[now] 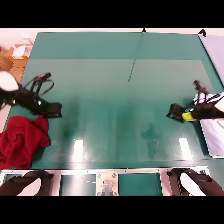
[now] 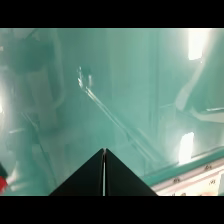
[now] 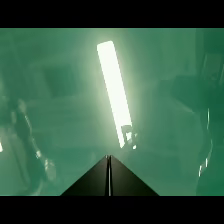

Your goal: Fold the shirts.

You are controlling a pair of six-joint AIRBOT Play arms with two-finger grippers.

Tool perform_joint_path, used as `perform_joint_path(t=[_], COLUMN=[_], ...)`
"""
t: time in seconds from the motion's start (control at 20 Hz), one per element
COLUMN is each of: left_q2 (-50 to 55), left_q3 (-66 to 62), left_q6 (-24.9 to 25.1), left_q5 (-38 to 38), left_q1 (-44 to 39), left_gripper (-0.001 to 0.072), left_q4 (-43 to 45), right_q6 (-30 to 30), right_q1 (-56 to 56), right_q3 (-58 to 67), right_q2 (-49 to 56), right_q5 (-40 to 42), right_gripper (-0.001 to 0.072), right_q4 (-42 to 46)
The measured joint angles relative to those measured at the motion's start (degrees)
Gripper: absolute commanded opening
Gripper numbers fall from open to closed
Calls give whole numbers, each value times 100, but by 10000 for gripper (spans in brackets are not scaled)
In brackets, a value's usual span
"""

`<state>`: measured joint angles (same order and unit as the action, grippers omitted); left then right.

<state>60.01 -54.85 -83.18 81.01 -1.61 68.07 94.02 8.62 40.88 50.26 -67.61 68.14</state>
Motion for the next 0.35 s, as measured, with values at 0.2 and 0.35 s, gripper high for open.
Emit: perform_joint_path(t=[0.2,0.35], left_q2=[-509,-625], left_q3=[584,728], left_q6=[-140,-192], left_q5=[-116,-205], left_q1=[0,0], left_gripper=[28,28], left_q4=[4,17], right_q6=[-13,-15], right_q1=[-417,-520], right_q3=[-420,-518], right_q2=[-170,-212], right_q5=[46,57], right_gripper=[15,15], right_q4=[0,-4])
